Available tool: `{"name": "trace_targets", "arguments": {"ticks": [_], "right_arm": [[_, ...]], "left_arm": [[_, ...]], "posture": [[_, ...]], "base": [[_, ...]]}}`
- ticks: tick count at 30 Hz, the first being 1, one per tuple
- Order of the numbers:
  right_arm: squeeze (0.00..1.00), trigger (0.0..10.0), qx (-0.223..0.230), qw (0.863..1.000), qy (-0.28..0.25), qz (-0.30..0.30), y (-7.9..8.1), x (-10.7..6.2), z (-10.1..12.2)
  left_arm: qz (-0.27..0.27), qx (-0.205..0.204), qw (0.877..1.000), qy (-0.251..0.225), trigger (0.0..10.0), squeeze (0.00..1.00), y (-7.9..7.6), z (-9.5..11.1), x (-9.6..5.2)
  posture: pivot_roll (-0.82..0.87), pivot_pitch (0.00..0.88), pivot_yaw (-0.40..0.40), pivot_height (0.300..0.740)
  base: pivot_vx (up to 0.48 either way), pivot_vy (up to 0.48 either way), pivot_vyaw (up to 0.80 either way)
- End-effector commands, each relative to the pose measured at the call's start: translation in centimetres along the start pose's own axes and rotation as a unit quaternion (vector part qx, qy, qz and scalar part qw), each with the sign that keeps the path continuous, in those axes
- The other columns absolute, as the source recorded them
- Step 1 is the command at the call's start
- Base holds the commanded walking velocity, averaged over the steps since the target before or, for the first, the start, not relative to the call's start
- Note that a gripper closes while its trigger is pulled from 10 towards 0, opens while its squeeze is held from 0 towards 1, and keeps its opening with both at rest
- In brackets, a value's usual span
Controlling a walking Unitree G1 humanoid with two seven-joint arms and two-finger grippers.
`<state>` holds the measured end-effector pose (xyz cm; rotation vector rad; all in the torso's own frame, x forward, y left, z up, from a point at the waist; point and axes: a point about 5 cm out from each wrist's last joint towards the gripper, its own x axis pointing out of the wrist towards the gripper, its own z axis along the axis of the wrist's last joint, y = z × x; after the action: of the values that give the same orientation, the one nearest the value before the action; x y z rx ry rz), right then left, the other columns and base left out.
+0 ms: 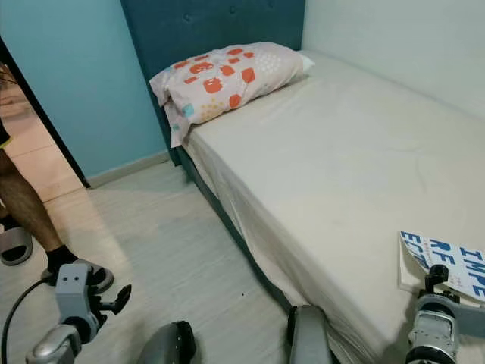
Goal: Clean up the room
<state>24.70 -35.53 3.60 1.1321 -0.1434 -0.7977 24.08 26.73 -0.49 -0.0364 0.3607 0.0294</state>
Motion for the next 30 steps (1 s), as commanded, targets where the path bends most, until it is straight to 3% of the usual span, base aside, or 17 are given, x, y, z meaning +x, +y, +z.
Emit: {"name": "trace_targets", "arguments": {"ticks": [1,2,5,11,22,27,30], "right_arm": [[0.0,3.6,0.005,1.0,0.018,0.015,0.6,0.1,-0.8],[0.0,0.0,0.004,1.0,0.014,0.028,1.1,0.3,-0.7],[0.0,0.0,0.0,0.999,0.003,0.044,1.8,0.5,-0.2],[0.0,0.0,-0.001,0.999,-0.009,0.036,1.6,0.7,0.7],[0.0,0.0,0.011,0.998,-0.027,0.047,1.5,0.7,1.5],[0.0,0.0,-0.002,0.993,-0.011,0.116,3.6,1.0,1.2],[0.0,0.0,-0.051,0.965,0.048,0.253,7.1,0.7,-0.4]], "left_arm": [[0.004,0.008,1.0,-0.005,10.0,0.0,0.7,0.3,-0.2],[0.005,0.004,1.0,-0.014,10.0,0.0,0.6,0.8,0.1],[0.0,-0.001,0.999,-0.041,10.0,0.0,0.2,2.1,0.8],[-0.013,-0.002,0.996,-0.089,10.0,0.0,-0.3,4.8,1.9],[-0.026,0.006,0.993,-0.111,10.0,0.0,-0.7,6.7,2.7],[-0.041,0.0,0.989,-0.144,10.0,0.0,-1.3,8.6,3.3],[-0.061,-0.026,0.975,-0.212,10.0,0.0,-1.9,12.5,3.9]], "posture": [[0.06,0.166,0.033,0.53],[0.05,0.167,0.031,0.53],[0.05,0.163,0.025,0.53],[0.05,0.154,0.026,0.53],[0.04,0.139,0.033,0.53],[0.03,0.133,0.027,0.53],[0.02,0.122,0.016,0.53]], "base": [[0.0,0.0,0.0],[0.0,0.0,0.0],[0.0,0.0,0.0],[0.0,0.0,0.0],[0.0,0.0,0.0],[0.0,0.0,0.0],[0.0,0.0,0.0]]}}
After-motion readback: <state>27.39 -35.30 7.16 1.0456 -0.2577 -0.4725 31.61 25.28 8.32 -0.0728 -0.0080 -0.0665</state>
